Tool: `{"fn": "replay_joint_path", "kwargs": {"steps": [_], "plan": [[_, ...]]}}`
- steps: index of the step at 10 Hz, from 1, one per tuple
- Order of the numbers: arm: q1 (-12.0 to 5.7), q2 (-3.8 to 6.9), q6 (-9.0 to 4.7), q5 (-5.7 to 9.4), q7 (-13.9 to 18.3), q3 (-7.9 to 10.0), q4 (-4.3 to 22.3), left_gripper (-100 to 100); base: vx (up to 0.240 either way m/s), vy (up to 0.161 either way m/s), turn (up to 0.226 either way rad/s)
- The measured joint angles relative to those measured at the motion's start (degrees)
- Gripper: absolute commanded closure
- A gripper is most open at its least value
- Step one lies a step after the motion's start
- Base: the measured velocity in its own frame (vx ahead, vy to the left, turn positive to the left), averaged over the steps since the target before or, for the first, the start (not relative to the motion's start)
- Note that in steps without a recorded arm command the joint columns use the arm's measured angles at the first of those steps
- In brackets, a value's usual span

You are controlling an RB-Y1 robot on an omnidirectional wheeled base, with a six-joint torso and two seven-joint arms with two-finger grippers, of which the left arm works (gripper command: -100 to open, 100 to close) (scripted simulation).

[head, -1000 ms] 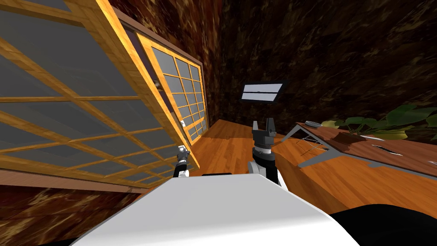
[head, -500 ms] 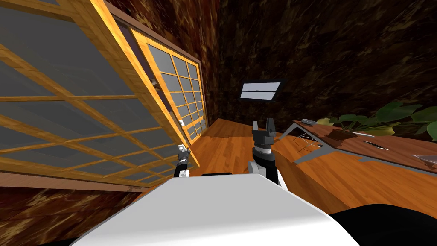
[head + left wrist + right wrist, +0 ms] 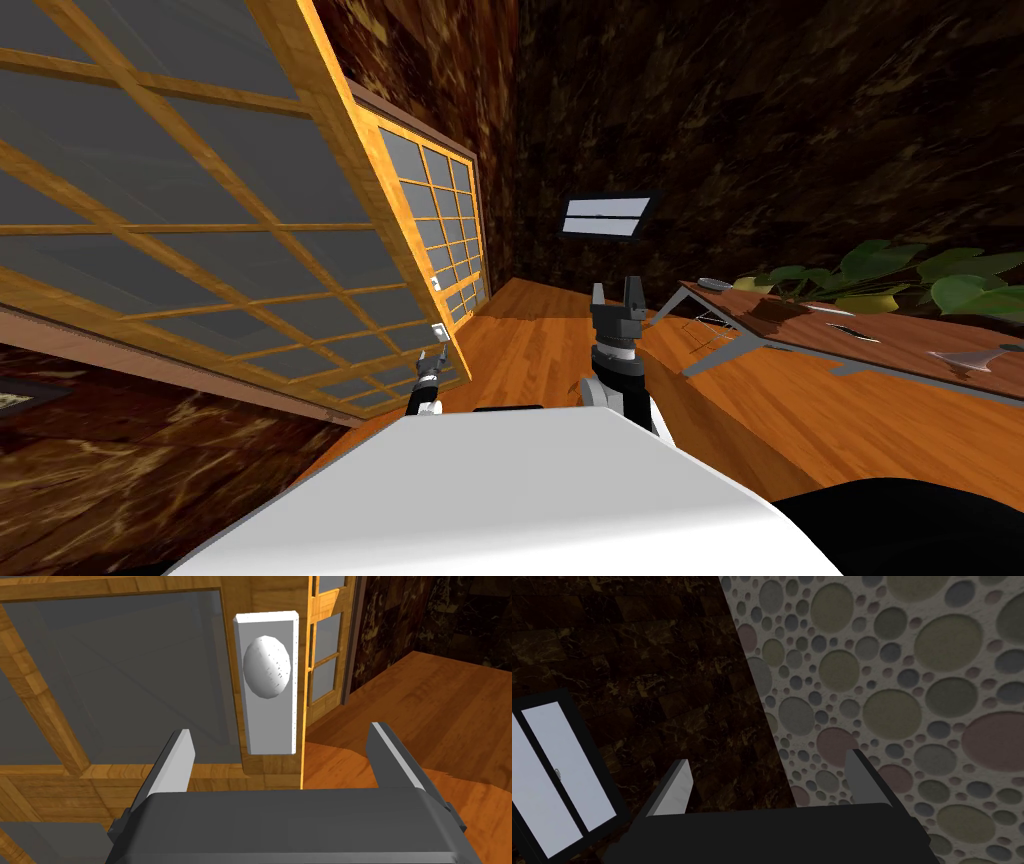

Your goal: Pull the door open

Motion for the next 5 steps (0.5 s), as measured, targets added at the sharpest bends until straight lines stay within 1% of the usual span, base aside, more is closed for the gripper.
{"fn": "replay_joint_path", "kwargs": {"steps": [1,2,3,4,5], "plan": [[0.14,0.09,0.02,-0.20,0.1,-0.29,-0.2,-100,-0.089,0.025,-0.005],[0.17,0.11,0.02,-0.23,0.1,-0.32,-0.2,-100,0.113,0.025,-0.105],[0.21,0.48,-0.61,-0.11,0.6,-0.19,0.8,-100,0.223,0.014,-0.127],[0.58,0.89,-0.84,0.10,1.0,0.11,0.6,-100,0.251,0.021,-0.094],[1.09,1.36,-1.08,0.29,1.5,0.33,0.5,-100,0.230,0.012,-0.141]]}}
